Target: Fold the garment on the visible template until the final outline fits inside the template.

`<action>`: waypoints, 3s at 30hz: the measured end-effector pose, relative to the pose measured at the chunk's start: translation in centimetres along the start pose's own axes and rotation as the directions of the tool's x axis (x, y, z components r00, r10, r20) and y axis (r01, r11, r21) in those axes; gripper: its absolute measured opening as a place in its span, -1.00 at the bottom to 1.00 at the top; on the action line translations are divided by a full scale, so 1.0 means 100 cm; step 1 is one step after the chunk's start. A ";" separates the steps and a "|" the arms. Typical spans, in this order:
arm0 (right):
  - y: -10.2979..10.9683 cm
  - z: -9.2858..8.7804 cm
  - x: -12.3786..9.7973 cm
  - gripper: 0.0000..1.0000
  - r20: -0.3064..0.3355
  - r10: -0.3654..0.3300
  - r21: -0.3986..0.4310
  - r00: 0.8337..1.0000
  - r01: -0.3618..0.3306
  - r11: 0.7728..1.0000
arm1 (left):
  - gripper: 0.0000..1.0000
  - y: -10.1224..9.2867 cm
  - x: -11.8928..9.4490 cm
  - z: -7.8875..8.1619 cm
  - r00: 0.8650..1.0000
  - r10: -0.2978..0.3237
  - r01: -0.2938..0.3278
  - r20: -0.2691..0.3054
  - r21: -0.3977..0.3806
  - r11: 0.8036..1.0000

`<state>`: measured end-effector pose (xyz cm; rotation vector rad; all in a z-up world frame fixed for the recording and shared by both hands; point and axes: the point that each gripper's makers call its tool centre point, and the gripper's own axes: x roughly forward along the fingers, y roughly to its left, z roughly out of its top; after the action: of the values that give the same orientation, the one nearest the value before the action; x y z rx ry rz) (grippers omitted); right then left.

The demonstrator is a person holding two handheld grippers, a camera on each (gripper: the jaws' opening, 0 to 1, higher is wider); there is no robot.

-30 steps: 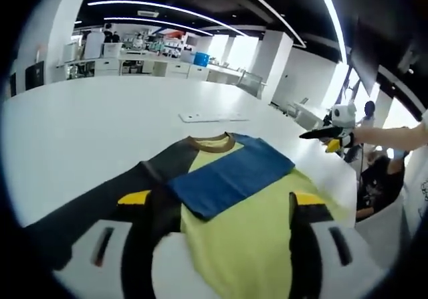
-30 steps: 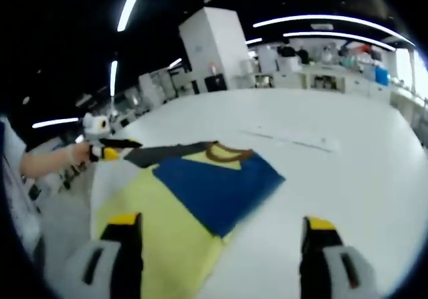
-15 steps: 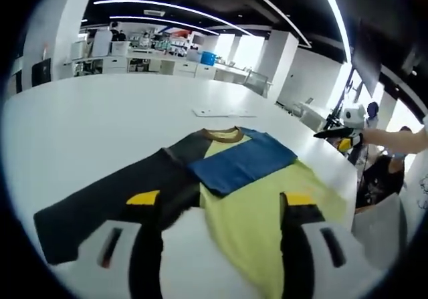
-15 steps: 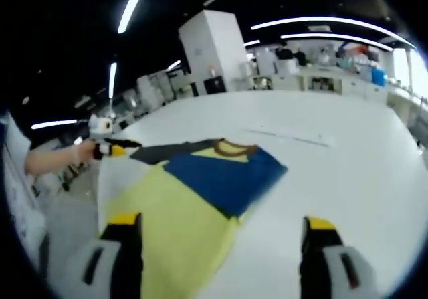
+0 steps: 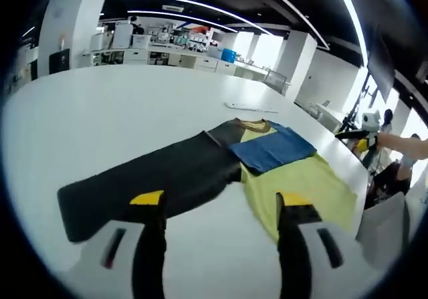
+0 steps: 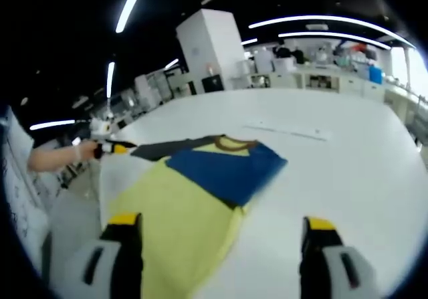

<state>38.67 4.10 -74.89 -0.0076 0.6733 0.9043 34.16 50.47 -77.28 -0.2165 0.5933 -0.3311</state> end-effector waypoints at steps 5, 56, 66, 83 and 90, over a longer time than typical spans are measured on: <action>0.004 -0.002 -0.002 0.99 0.009 0.006 0.011 1.000 -0.006 1.000 | 0.24 0.029 -0.013 0.001 0.998 0.054 -0.051 0.031 -0.076 0.996; 0.027 -0.023 -0.030 0.94 0.018 -0.021 0.076 1.000 0.019 0.997 | -1.00 0.172 -0.056 -0.052 0.829 0.550 -0.559 -0.100 -0.190 0.807; 0.024 -0.024 -0.033 0.92 0.024 -0.021 0.076 0.999 0.020 0.997 | -1.00 0.158 -0.058 -0.014 0.861 0.508 -0.492 0.023 -0.217 0.843; 0.038 -0.017 -0.023 0.90 0.054 0.023 0.072 0.998 -0.027 0.997 | -1.00 0.030 0.010 0.094 0.963 0.170 -0.148 0.210 -0.120 0.982; 0.038 -0.019 -0.022 0.89 0.067 0.033 0.088 0.997 -0.039 0.995 | -1.00 -0.028 0.048 0.125 0.966 0.055 -0.037 0.254 -0.075 0.997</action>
<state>33.89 4.39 -74.16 0.1139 0.6542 0.9047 44.45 47.39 -68.78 -0.3071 0.3541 -0.2329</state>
